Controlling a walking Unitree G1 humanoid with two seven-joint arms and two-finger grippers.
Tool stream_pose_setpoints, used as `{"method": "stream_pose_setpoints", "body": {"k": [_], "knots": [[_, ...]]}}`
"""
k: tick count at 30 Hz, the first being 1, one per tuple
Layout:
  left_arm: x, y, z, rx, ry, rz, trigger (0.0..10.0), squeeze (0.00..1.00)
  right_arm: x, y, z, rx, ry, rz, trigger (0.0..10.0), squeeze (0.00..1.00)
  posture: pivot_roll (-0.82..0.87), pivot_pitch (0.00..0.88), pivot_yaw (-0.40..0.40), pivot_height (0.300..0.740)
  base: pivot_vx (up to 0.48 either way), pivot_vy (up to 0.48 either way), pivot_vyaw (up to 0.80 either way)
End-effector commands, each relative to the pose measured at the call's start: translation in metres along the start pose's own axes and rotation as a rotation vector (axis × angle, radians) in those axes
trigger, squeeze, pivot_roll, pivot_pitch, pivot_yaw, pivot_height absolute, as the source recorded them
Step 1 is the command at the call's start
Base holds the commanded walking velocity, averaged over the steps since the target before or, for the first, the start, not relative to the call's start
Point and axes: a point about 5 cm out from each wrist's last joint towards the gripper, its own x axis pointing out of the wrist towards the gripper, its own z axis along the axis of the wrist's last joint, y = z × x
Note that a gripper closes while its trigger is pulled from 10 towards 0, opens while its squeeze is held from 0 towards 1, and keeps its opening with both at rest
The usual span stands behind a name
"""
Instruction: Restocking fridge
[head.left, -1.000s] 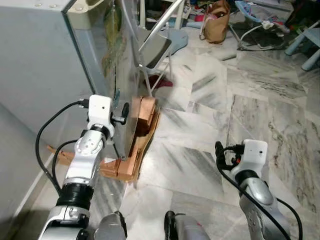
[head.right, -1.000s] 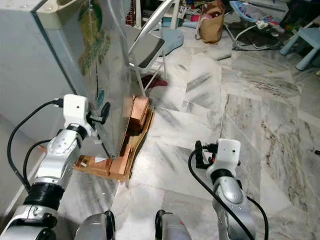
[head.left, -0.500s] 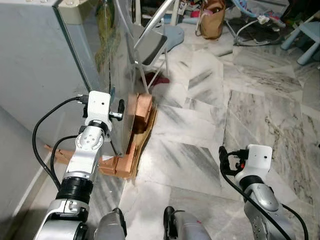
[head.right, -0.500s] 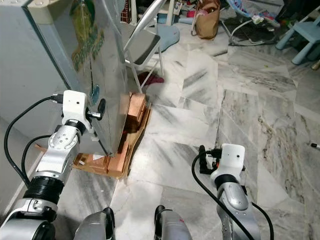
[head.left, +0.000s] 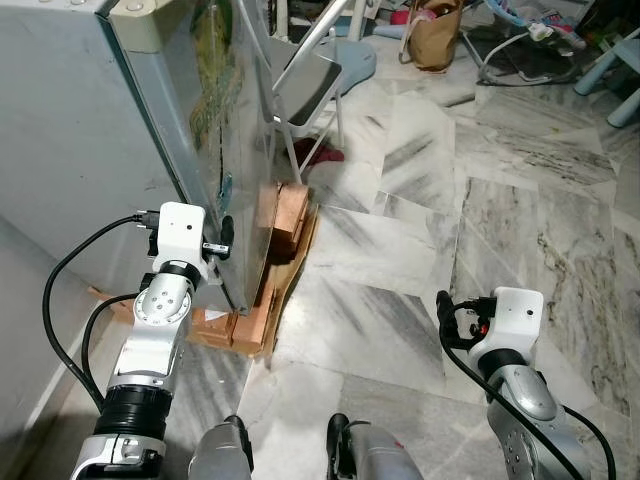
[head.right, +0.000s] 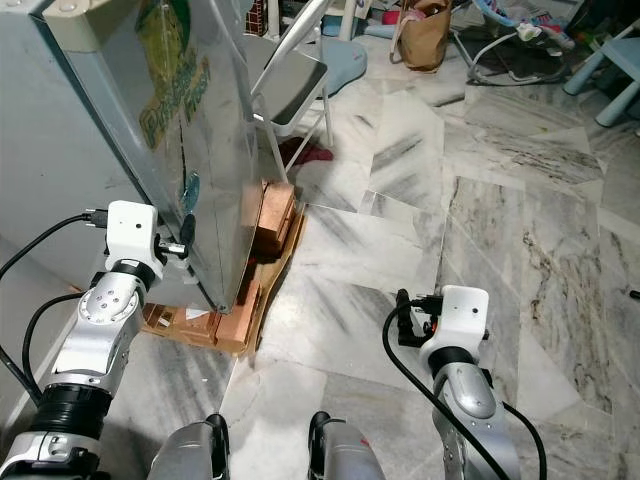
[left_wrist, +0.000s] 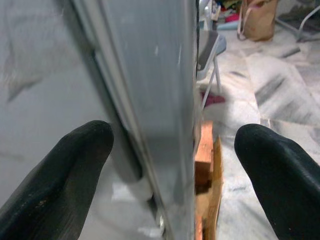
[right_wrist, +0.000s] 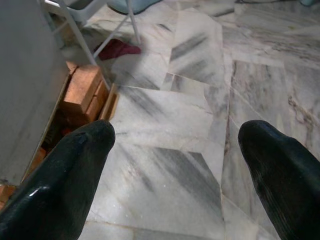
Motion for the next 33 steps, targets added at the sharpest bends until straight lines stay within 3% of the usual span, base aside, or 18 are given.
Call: {"method": "stream_pose_setpoints", "body": {"k": [1,8,13,20,24,25,27,29,30,31,33], "knots": [[0.004,-0.004,0.003,0.005,-0.011,-0.012,10.0,0.0,-0.001,-0.003,-0.004,-0.007,0.021,-0.005,10.0,0.0,0.01,0.156,-0.059,0.74,0.0,0.0,0.0],[0.02,-0.006,0.012,0.019,-0.023,-0.007,10.0,0.0,-0.001,-0.004,-0.002,-0.007,0.016,-0.011,10.0,0.0,0.0,0.162,-0.056,0.74,0.0,0.0,0.0],[0.032,-0.015,0.024,-0.002,-0.054,-0.049,10.0,0.0,-0.004,-0.007,-0.002,-0.015,0.017,-0.025,10.0,0.0,-0.01,0.159,-0.05,0.74,0.0,0.0,0.0],[0.039,-0.054,0.039,0.026,-0.113,-0.196,10.0,0.0,-0.006,-0.01,-0.008,-0.022,0.038,-0.053,10.0,0.0,-0.01,0.157,-0.04,0.74,0.0,0.0,0.0],[0.043,-0.063,0.043,0.025,-0.118,-0.221,10.0,0.0,-0.005,-0.009,-0.008,-0.02,0.039,-0.051,10.0,0.0,-0.01,0.155,-0.035,0.74,0.0,0.0,0.0],[0.045,-0.074,0.049,0.026,-0.128,-0.268,10.0,0.0,-0.005,-0.01,-0.01,-0.022,0.047,-0.055,10.0,0.0,-0.01,0.149,-0.03,0.74,0.0,0.0,0.0],[0.046,-0.079,0.052,0.027,-0.134,-0.291,10.0,0.0,-0.006,-0.011,-0.01,-0.026,0.05,-0.058,10.0,0.0,-0.01,0.149,-0.03,0.74,0.0,0.0,0.0],[0.044,-0.099,0.064,0.077,-0.187,-0.388,10.0,0.0,-0.006,-0.013,-0.012,-0.041,0.067,-0.067,10.0,0.0,0.0,0.148,-0.03,0.74,0.0,0.0,0.0],[0.033,-0.14,0.084,0.044,-0.238,-0.579,10.0,0.0,-0.006,-0.015,-0.018,-0.057,0.103,-0.078,10.0,0.0,0.0,0.147,-0.029,0.74,0.0,0.0,0.0],[0.027,-0.155,0.092,0.031,-0.256,-0.653,10.0,0.0,-0.007,-0.015,-0.021,-0.06,0.116,-0.081,10.0,0.0,0.0,0.146,-0.029,0.74,0.0,0.0,0.0],[-0.003,-0.203,0.12,0.077,-0.387,-0.89,10.0,0.0,-0.007,-0.016,-0.028,-0.061,0.162,-0.089,10.0,0.0,0.0,0.141,-0.029,0.74,0.0,0.0,0.0]]}}
